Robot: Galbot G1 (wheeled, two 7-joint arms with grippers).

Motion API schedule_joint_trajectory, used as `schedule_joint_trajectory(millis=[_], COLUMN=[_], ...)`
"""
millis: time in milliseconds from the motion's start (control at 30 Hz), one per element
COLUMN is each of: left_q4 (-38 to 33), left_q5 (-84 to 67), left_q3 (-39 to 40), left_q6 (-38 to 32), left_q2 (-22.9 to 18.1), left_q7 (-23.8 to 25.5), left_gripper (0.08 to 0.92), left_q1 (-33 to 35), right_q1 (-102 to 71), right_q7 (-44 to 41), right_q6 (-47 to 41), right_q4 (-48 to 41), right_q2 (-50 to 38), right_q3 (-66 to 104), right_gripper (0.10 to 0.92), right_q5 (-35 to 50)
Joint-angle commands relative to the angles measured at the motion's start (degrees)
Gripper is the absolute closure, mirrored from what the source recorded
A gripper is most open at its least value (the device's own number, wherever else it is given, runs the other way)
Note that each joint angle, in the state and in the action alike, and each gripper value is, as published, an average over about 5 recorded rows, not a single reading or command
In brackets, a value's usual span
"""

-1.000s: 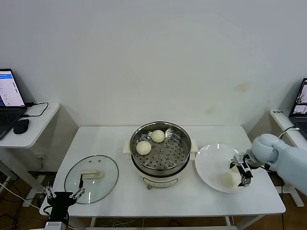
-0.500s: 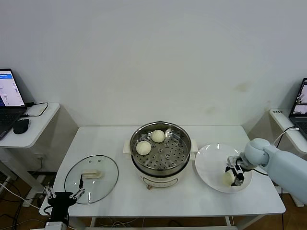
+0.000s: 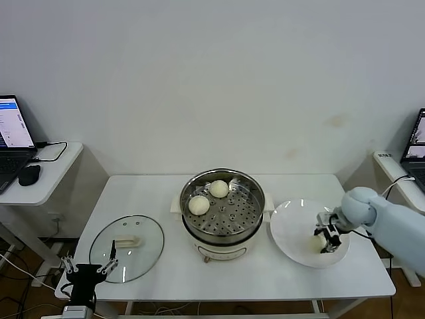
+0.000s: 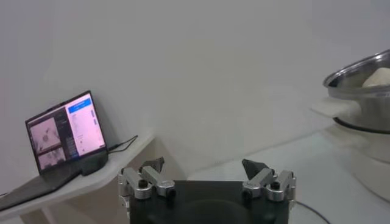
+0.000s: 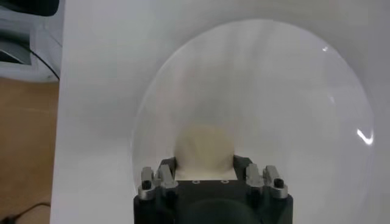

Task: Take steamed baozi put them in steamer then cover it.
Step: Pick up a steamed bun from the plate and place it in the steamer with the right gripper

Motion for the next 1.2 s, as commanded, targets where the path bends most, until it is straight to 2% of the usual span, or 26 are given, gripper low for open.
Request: schedule_joint_trajectory(millis=[33,400,700,900,1200], left_q4=[-0.13,-0.45,-0.24,-0.17,-0.45], left_q5=[-0.04,-0.70,-1.32,-1.60,-1.92], left_q3=[0.03,-0.61,-1.30,-1.71,-2.51], left_q6=[0.03,0.02,-0.08,-0.17,-0.19], left_q2=[0.14,1.04,0.80,0.35,-0.37], left_q7=[0.04,-0.04,-0.12,-0.22,-0.30], left_gripper=[0.177,0.177,0.177,0.177,0.177], left_q1=[0.02,0.01,-0.21,-0.08,0.11], right_q1=[16.14,38.23,41.56,37.86,34.70], right_q7=[-1.79,-1.04,3.14,4.68,5.67], right_q6=[-0.39,-0.28,4.13,10.27,26.00], right_q4=[1.09,1.80,6.98,5.58,1.13], right_q2=[-1.27,10.80,22.09,28.13,32.66], right_q3=[-3.66,-16.86,-25.78,-28.53,-31.44], right_gripper=[0.440,0.440,0.432,0.431,0.425], right_q5=[6.82,16.45,23.94,22.04,12.33])
